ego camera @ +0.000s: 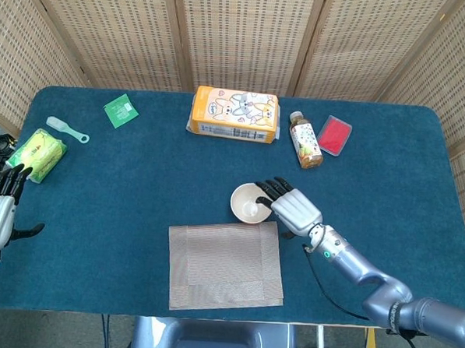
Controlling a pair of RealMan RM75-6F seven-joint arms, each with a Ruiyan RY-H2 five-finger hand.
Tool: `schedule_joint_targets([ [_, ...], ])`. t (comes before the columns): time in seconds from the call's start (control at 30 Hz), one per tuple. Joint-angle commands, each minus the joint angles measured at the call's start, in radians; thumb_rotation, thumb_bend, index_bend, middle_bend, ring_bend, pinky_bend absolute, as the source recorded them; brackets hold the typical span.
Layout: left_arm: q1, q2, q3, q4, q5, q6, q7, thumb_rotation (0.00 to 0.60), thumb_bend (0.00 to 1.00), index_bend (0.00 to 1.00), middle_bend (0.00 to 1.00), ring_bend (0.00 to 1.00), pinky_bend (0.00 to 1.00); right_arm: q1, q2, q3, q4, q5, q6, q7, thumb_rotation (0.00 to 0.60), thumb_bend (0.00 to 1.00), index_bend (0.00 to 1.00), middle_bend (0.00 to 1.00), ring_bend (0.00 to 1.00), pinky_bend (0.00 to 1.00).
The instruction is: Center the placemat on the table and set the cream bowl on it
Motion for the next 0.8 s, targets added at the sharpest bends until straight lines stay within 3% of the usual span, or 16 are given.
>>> schedule_joint_targets([
  [0.03,0.003,0.004,-0.004,0.001,-0.004,0.003,-0.010,0.600,0.00,0.00,0.00,0.00,0.00,0.026,-0.043,0.005,0.027,0.037,-0.037,-0.028,0.600,0.08,0.28,0.00,0.00,0.00],
  [0.47,0.006,0.006,-0.007,0.006,-0.010,0.002,-0.018,0.600,0.00,0.00,0.00,0.00,0.00,0.106,-0.210,0.026,0.164,0.184,-0.091,-0.170,0.600,0.40,0.43,0.00,0.00,0.00],
  [0.63,0.005,0.007,-0.010,0.008,-0.014,-0.001,-0.023,0.600,0.00,0.00,0.00,0.00,0.00,0.111,-0.231,0.028,0.166,0.202,-0.067,-0.176,0.600,0.57,0.60,0.00,0.00,0.00],
  [0.8,0.007,0.009,-0.010,0.008,-0.013,0.000,-0.027,0.600,0.00,0.00,0.00,0.00,0.00,0.105,-0.246,0.035,0.174,0.194,-0.024,-0.139,0.600,0.62,0.67,0.00,0.00,0.00],
])
